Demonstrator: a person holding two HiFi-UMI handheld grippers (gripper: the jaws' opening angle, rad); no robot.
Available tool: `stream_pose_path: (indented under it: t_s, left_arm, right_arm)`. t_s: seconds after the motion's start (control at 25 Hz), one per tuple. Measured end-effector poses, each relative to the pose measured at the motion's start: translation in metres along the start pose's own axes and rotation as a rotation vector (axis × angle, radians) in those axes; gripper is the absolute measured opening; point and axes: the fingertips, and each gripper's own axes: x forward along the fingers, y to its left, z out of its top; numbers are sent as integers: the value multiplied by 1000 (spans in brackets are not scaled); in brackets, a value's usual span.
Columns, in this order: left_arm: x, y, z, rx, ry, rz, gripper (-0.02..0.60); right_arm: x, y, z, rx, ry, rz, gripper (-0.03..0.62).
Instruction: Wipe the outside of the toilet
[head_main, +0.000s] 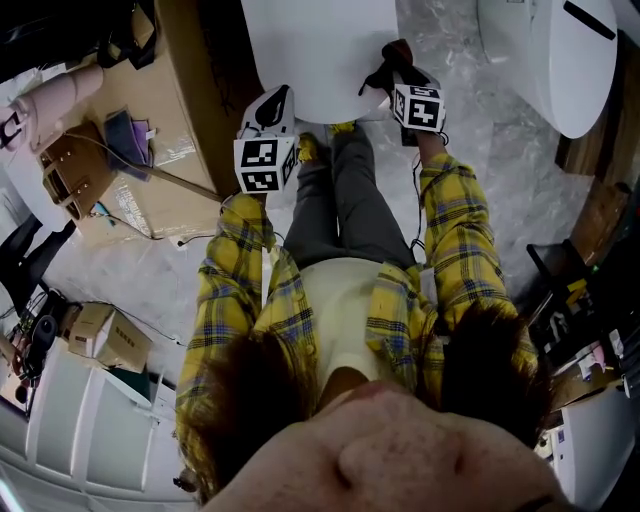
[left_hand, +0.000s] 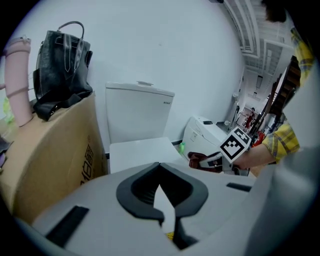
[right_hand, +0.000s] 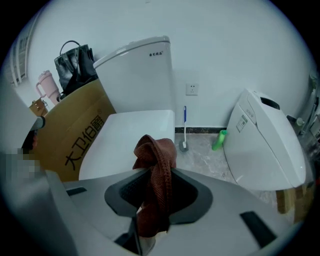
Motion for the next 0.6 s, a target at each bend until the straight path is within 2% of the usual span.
stream_pose_path:
  t_s: [0.6]
  left_arm:
    - [-39,3,16,-20,-57,20,2]
  right_arm:
    - [-86,46,47,-28,-159,44,124]
